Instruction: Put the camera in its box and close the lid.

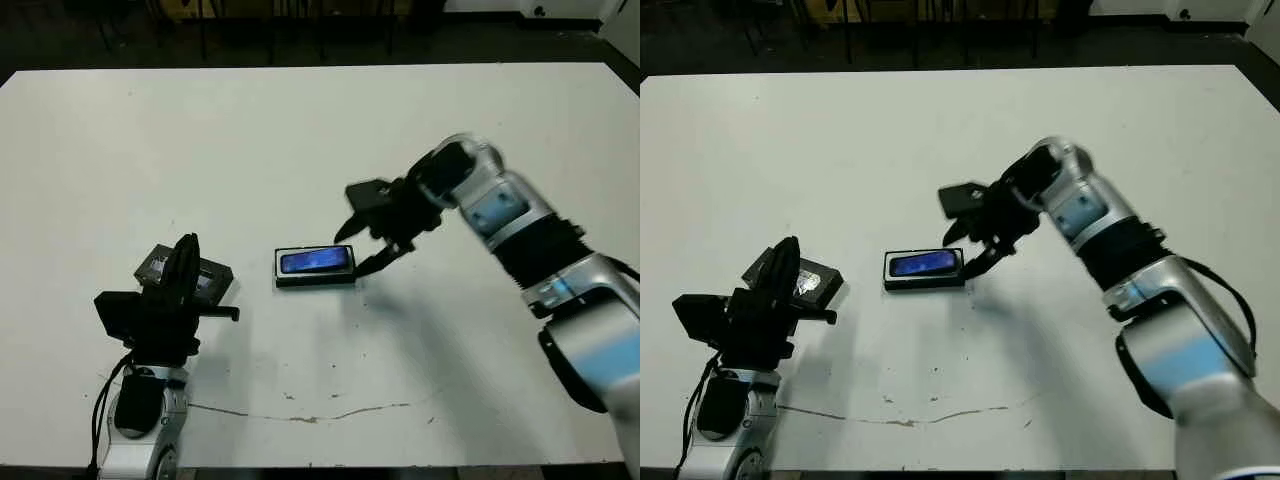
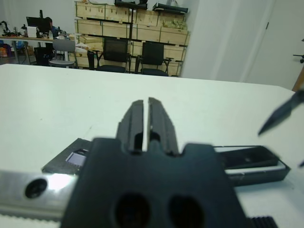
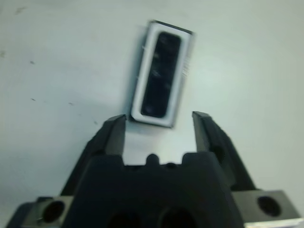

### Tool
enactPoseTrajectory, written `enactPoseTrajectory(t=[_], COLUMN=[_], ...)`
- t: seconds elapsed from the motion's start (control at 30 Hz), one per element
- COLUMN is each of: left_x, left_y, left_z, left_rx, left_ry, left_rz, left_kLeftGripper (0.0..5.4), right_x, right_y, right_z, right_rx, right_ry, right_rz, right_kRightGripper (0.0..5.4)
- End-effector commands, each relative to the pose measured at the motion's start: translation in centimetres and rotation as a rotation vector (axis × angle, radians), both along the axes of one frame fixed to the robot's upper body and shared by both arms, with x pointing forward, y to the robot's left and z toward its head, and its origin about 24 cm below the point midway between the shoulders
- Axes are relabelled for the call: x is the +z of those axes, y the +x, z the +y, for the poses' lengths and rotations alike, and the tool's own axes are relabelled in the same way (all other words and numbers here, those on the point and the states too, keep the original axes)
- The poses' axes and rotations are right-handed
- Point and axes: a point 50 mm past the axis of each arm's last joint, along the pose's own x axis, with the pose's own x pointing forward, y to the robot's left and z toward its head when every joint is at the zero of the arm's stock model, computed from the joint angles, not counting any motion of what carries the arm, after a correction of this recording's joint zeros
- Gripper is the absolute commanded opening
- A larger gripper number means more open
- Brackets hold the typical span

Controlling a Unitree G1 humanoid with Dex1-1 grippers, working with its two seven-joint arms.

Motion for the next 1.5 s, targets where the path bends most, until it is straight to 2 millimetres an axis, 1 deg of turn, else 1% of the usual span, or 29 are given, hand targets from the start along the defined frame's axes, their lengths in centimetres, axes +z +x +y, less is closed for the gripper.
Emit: enactPoseTrajectory(t=[0.03,0.13,0.23,0.4,0.47,0.53,0.6,0.67,0.8,0.9,1.0,1.1,1.2,1.3,1.4,1.5], left_x=[-0.6,-0.6,-0.6,-0.6,-0.6,-0.6,-0.6,-0.6,-0.4,0.1,1.5,3.2,4.7,6.3,7.7,8.7], left_y=[-0.4,-0.4,-0.4,-0.4,-0.4,-0.4,-0.4,-0.4,-0.6,-0.9,-1.9,-3.0,-3.8,-4.6,-5.1,-5.1], left_z=[0.2,0.2,0.2,0.1,0.1,0.1,0.2,0.2,0.4,1.0,2.1,3.5,5.1,6.7,8.2,9.6], left_rx=[0.011,0.008,0.01,0.007,0.002,0.007,0.01,0.01,0.005,-0.011,-0.042,-0.052,-0.036,-0.019,0.006,0.0], left_ry=[0.009,-0.007,-0.001,0.004,0.001,0.003,0.003,0.004,0.011,0.058,0.12,0.182,0.23,0.304,0.401,0.49], left_rz=[0.03,0.035,0.038,0.037,0.032,0.032,0.035,0.036,0.034,0.018,0.01,0.004,-0.005,0.004,0.056,0.144], left_kLeftGripper=[0.0,0.0,0.0,0.0,0.0,0.0,0.0,0.0,0.0,0.0,0.0,0.0,0.0,0.0,0.0,0.0], right_x=[0.3,1.1,1.9,3.0,3.2,3.1,2.8,2.4,0.8,-0.5,-0.9,-1.1,-1.2,-1.4,-1.4,-1.4], right_y=[0.1,-0.1,-0.2,-0.4,-0.5,-0.9,-1.5,-2.2,-4.3,-6.0,-7.8,-9.0,-10.0,-10.7,-11.2,-11.4], right_z=[-1.5,-2.5,-2.9,-3.2,-3.4,-3.6,-4.0,-4.3,-5.0,-5.7,-6.8,-7.8,-8.5,-8.8,-8.8,-8.8], right_rx=[-0.058,-0.108,-0.145,-0.227,-0.288,-0.365,-0.451,-0.532,-0.727,-0.81,-0.866,-0.902,-0.973,-1.028,-1.045,-1.052], right_ry=[0.019,0.075,0.098,0.149,0.21,0.328,0.461,0.549,0.684,0.719,0.711,0.729,0.744,0.762,0.779,0.78], right_rz=[-0.039,-0.101,-0.163,-0.165,-0.152,-0.148,-0.182,-0.229,-0.29,-0.31,-0.341,-0.351,-0.371,-0.363,-0.356,-0.354], right_kRightGripper=[3.5,4.03,4.55,5.39,5.39,5.39,5.39,5.39,4.91,4.36,3.78,3.24,2.68,2.11,1.56,1.0])
